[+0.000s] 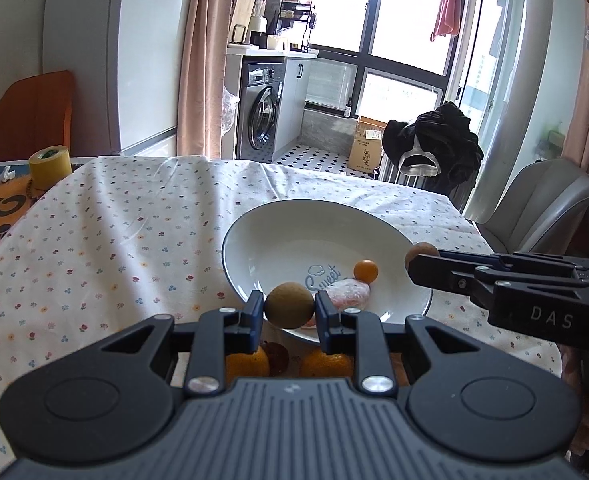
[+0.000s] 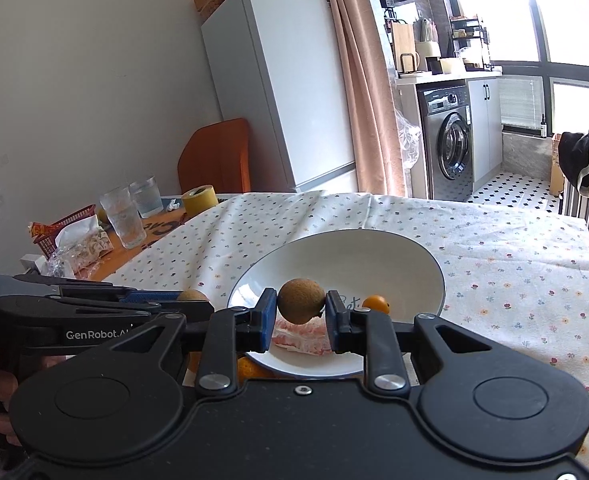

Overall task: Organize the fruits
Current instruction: 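Lower both brown fruits into the white bowl and open both tools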

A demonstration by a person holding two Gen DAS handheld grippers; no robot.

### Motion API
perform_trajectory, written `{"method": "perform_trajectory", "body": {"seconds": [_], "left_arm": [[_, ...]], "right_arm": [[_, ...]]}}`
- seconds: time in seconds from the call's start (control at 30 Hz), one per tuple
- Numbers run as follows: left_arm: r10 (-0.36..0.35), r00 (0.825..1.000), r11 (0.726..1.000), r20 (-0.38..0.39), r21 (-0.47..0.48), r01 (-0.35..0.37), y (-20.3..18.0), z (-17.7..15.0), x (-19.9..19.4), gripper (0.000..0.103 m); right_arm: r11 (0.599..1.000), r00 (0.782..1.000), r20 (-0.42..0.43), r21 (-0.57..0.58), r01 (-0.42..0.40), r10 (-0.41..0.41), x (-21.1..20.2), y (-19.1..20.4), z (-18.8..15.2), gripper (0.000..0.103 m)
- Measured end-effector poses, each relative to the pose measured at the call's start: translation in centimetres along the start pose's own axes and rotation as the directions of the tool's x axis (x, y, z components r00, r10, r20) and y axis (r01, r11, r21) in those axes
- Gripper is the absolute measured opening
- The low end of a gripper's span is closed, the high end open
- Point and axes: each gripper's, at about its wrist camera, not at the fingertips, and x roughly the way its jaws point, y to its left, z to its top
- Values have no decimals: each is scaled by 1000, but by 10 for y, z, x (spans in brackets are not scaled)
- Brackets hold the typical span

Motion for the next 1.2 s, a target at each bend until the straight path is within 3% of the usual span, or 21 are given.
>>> {"method": "perform_trajectory", "body": {"seconds": [0.53,1.2], "left_arm": [[62,998,998,-17,-18,-62,2,15,29,26],[63,995,995,-74,-75,-69,18,23,64,29]], "right_arm": [[999,1000,-17,-48,-7,6,23,-17,23,24],[999,997,-72,-40,25,-27,56,-40,29,24]]}}
